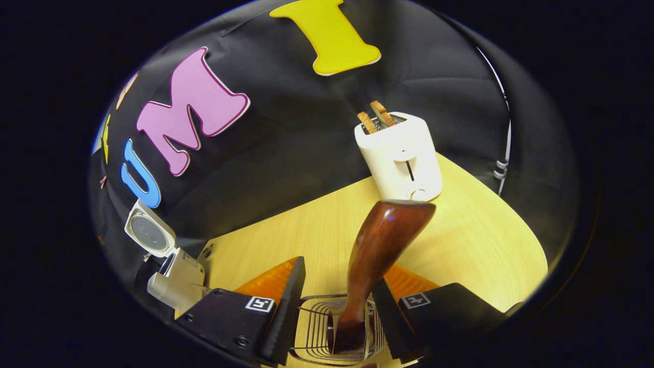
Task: Close the left gripper, press the button to open the rice cooker; take a wooden spoon from the chopstick holder with the right hand, scoop a spoonful of rice and pour it into the rice cooker, then put the wooden spoon back into the chopstick holder.
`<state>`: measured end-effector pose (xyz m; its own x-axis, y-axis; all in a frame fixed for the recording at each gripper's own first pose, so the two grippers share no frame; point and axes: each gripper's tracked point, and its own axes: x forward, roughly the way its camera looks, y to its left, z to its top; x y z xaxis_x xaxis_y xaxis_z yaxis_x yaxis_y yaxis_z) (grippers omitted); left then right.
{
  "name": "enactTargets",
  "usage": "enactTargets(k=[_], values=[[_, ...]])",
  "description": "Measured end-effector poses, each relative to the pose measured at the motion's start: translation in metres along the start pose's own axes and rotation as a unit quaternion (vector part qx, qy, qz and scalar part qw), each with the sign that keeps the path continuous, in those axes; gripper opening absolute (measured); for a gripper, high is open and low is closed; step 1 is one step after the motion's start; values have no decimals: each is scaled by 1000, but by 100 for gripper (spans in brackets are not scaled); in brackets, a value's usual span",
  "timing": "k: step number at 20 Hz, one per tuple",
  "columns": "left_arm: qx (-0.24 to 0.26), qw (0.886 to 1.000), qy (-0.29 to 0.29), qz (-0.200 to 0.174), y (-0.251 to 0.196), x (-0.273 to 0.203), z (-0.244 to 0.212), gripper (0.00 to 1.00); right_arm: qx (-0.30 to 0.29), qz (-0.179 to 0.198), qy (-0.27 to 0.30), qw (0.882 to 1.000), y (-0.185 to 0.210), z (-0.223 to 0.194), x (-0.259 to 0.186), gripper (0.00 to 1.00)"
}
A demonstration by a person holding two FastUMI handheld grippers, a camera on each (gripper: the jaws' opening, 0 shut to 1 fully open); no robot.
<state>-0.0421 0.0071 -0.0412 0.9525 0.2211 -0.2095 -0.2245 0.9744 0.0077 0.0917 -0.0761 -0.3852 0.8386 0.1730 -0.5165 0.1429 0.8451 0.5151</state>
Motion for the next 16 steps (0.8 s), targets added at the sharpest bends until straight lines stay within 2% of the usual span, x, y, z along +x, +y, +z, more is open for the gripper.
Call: enactTargets(k=[3,4,5,6,7,8,9,10,11,16], values=[[-6,1000,4,13,11,-8,-5,96,-7,-15,5,1000,-9,-6,5,70],[-9,1000,5,16,13,-9,-5,96,-9,-21,9,1000,-14,-9,5,34],[-11,1000,5,18,15,-11,-7,96,-5,-21,7,1000,-14,-7,6,38],[-12,1000,6,20,18,-12,-8,96,-5,-24,3,1000,-14,-3,5,19],[-12,1000,7,20,19,-13,-10,96,-11,-26,-1,1000,-15,-1,4,28],[-12,1000,7,21,21,-13,-10,96,-13,-24,-1,1000,-17,-2,3,8],[-13,1000,7,21,22,-12,-10,92,-10,-22,1,1000,-17,-5,7,23],[-13,1000,8,20,24,-11,-9,96,-4,-20,2,1000,-18,-3,1,10],[-14,1000,8,19,24,-10,-9,96,1,-15,4,1000,-17,-4,3,22],[-2,1000,6,4,18,-5,-7,96,14,-25,1,1000,-20,-5,3,20]])
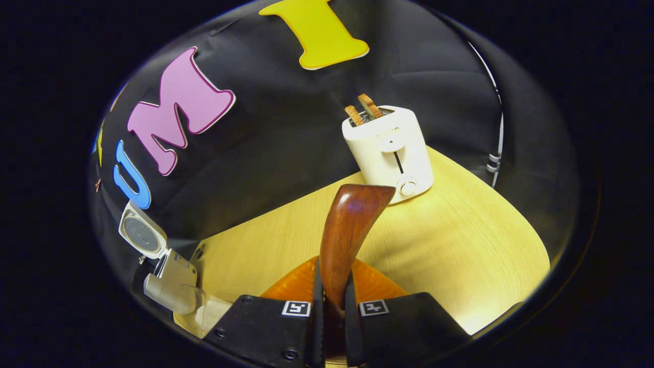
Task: Close the left gripper, press the button to open the rice cooker; take a wooden spoon from the chopstick holder with the right hand, scoop a spoonful of rice and pour it into the rice cooker, then put the wooden spoon back into the chopstick holder.
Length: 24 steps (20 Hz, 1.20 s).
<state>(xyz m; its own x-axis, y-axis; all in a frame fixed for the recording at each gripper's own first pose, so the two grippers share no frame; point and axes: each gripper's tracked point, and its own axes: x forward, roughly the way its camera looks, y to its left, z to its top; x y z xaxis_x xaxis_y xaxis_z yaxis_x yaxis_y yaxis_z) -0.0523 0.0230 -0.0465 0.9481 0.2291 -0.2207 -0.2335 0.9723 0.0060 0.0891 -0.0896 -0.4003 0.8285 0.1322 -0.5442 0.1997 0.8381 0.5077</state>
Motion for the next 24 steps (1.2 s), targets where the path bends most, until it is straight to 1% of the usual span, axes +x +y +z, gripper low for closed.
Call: enactTargets(k=[3,6,10,17,18,19,21,24], values=[[8,1000,-2,-9,-2,0,1,96,12,-17,-9,1000,-4,3,-5,18],[15,1000,-7,-12,3,-1,2,96,3,-13,-36,999,6,18,-20,18],[-6,1000,-9,-17,11,1,0,96,-11,-16,-55,998,18,36,-38,17],[-27,999,-12,-18,31,2,-9,96,-50,-27,-95,994,38,77,-67,17],[-27,999,-12,-17,34,2,-11,96,-50,-24,-97,994,45,79,-74,17],[-27,999,-12,-18,36,4,-13,96,-50,-13,-98,994,56,82,-79,15],[-28,999,-12,-20,41,5,-18,96,-57,4,-101,993,81,84,-86,15],[-31,999,-10,-25,47,10,-23,96,-66,46,-98,992,139,77,-96,15]])
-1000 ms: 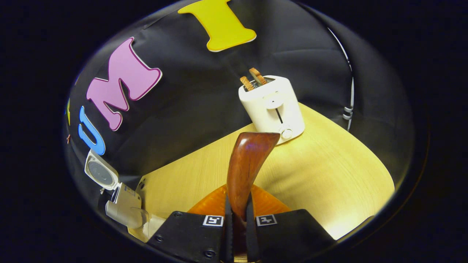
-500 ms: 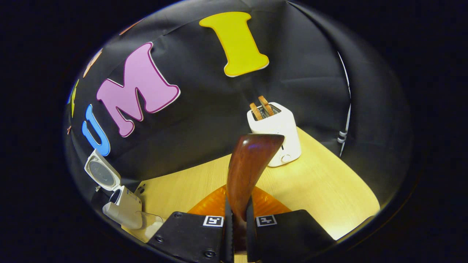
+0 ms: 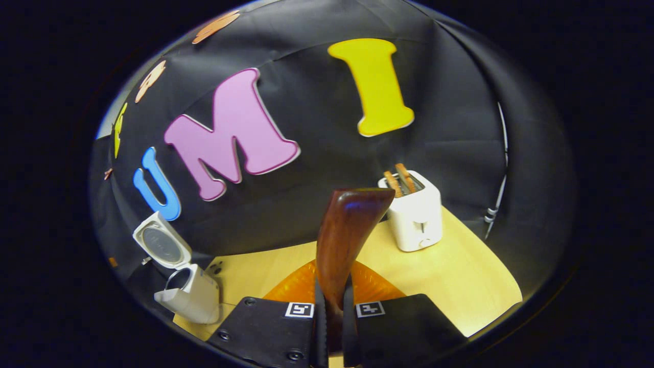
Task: Close the left gripper, press the button to open the rice cooker; take a wooden spoon from the chopstick holder with the right hand, scoop a spoonful of rice and pour it into the rice cooker, then put the wooden spoon back into the chopstick holder.
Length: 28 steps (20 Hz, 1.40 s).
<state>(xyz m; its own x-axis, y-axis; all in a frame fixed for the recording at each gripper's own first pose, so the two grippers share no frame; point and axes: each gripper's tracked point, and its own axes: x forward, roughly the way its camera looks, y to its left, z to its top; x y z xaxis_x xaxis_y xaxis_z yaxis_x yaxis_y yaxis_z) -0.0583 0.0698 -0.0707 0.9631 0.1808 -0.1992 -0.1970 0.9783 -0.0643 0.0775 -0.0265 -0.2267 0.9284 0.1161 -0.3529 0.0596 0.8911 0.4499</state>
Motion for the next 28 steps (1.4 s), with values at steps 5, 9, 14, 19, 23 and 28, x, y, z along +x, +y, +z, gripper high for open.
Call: enactTargets(k=[5,9,14,19,23,28], values=[[3,1000,-6,-4,19,4,3,96,-55,54,23,997,88,-33,5,15],[9,1000,-2,-8,36,7,2,96,-116,84,52,988,142,-81,15,15],[27,999,6,-24,53,15,1,96,-169,67,92,979,158,-147,29,15],[33,998,13,-50,57,30,-5,96,-237,8,102,966,136,-184,39,15],[33,996,21,-78,50,50,-11,96,-261,-22,109,959,127,-204,45,16],[27,995,30,-90,50,67,-16,96,-240,-45,110,964,139,-222,52,15]])
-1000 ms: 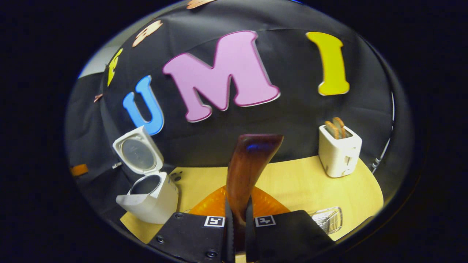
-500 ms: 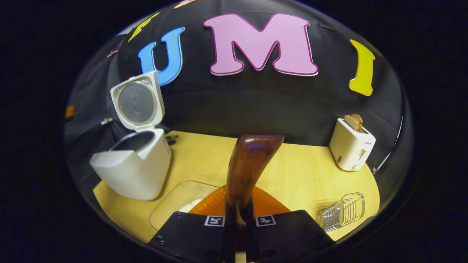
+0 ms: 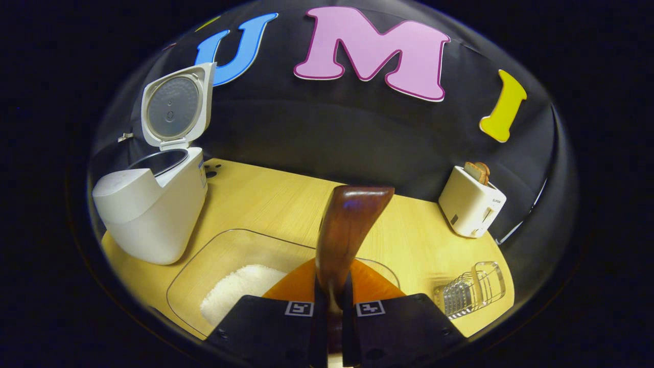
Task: Close the left gripper, press the button to open the rice cooker; take a wooden spoon from the chopstick holder with the right hand, scoop a spoonful of rice and pour it into the rice cooker, then put the wooden spoon back into the chopstick holder.
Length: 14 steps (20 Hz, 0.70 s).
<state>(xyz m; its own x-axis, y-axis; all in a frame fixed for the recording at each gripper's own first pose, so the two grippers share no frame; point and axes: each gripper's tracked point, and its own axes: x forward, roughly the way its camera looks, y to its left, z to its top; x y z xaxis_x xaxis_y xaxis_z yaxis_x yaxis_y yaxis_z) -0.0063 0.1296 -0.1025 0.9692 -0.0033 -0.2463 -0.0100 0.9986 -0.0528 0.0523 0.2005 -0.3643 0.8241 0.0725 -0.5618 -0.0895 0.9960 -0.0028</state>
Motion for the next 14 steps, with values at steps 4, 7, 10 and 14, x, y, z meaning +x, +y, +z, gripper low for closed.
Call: enactTargets(k=[4,7,10,14], values=[[-3,1000,-4,1,7,3,2,96,79,32,15,996,32,-2,3,15],[-10,1000,-8,4,11,2,3,96,141,49,27,988,43,-2,2,15],[-10,1000,-10,4,12,0,5,95,208,63,39,975,43,-3,1,15],[-15,1000,-14,3,9,-1,7,95,292,71,52,952,36,-4,-2,15]])
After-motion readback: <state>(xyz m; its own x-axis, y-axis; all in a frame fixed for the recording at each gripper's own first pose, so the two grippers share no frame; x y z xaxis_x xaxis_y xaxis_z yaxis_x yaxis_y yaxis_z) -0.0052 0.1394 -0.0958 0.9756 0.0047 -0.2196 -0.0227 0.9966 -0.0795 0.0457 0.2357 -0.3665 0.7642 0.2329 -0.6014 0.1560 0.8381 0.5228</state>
